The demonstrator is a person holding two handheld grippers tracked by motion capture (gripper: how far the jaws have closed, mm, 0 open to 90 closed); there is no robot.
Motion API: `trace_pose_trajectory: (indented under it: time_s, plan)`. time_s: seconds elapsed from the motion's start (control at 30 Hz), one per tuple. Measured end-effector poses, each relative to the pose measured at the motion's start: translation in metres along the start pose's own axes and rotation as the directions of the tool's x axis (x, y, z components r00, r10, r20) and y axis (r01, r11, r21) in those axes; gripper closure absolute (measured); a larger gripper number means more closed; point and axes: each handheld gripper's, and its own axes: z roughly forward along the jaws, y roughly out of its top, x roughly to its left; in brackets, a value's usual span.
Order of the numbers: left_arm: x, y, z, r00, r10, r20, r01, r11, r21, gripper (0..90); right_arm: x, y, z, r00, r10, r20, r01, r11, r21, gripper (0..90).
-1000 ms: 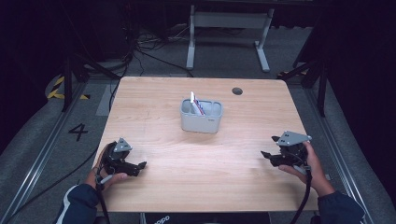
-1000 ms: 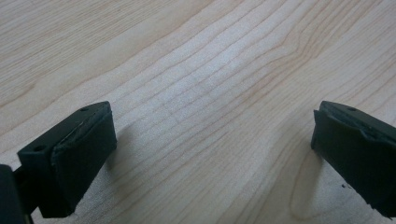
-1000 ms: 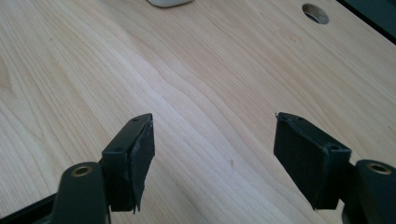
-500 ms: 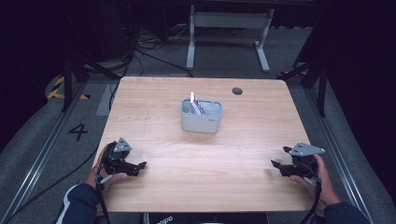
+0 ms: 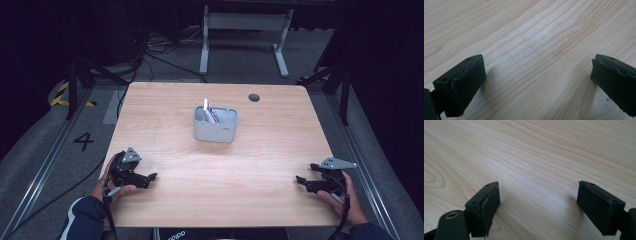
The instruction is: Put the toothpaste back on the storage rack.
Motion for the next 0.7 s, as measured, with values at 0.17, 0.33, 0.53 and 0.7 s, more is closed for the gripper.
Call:
trace_pose_trajectory:
  time_s: [0.17,0.33,0.53,0.7]
  plan:
    - [0.0,-0.0001,-0.0002,1.0,0.002,-0.006,-0.002,1.0,-0.001,0.3,0.0,-0.0001,0.0,1.0,0.0,0.0,0.0,1.0,0.0,19.1]
    - [0.0003,0.0,-0.0001,1.0,0.004,-0.004,-0.004,1.0,0.0,0.2,0.0,0.0,0.0,1.0,0.0,0.0,0.0,1.0,0.0,19.1]
    - [0.0003,0.0,-0.0001,1.0,0.004,-0.004,-0.004,1.0,0.0,0.2,0.0002,-0.0001,-0.0001,1.0,0.001,0.001,-0.001,1.0,0.0,19.1]
    - [0.0004,0.0001,-0.0002,1.0,0.005,-0.004,-0.005,1.0,0.0,0.2,0.0,-0.0002,-0.0001,1.0,-0.004,0.003,0.004,1.0,0.002,19.1]
